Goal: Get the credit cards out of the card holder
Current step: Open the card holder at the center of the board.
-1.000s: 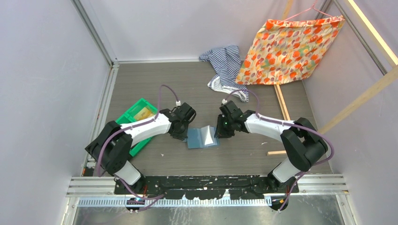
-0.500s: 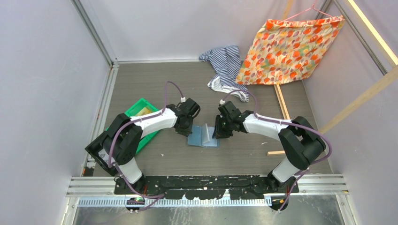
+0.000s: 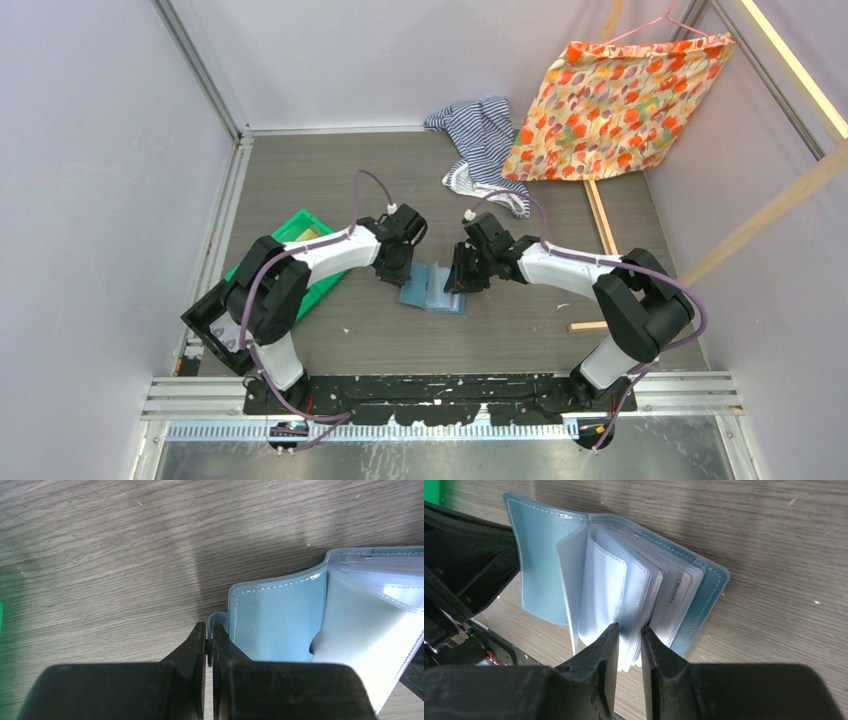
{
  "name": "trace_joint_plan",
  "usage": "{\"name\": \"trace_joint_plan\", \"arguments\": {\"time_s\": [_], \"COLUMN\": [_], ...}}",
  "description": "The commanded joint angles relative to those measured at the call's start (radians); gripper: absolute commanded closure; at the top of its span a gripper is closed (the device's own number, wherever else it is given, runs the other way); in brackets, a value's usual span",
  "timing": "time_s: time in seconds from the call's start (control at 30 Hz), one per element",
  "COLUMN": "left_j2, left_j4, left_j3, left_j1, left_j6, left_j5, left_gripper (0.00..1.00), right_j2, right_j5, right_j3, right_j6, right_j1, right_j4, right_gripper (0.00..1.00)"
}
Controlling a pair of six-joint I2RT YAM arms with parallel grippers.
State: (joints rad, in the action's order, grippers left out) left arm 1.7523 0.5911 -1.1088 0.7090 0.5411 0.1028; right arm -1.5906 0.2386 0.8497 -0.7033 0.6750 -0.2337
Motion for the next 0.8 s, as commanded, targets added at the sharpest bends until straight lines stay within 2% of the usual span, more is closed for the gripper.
{"name": "trace_joint_plan", "arguments": {"time_s": [0.0,0.53,0.77], "left_j2": [-0.025,-0.051,-0.095], "left_j4": [-0.042,-0.016,0.012], "left_j3": [-0.027,-0.024,-0.045], "left_j1": [0.007,0.001,-0.008], "left_j6": [0.009,0.005,0.001], "left_j5": [-0.084,-0.093,-0.096], "left_gripper": [1.0,1.0,0.98], "right_j2": [0.016,0.067,0.04], "right_j5": [0.084,0.112,0.127], "right_j3": [0.029,0.017,0.032], "right_j6": [-0.032,-0.031,-0.03], "right_j1": [0.014,0.016,0.017], "right_j4": [0.156,0.193,0.2], "right_gripper": [0.73,0.7,0.7]}}
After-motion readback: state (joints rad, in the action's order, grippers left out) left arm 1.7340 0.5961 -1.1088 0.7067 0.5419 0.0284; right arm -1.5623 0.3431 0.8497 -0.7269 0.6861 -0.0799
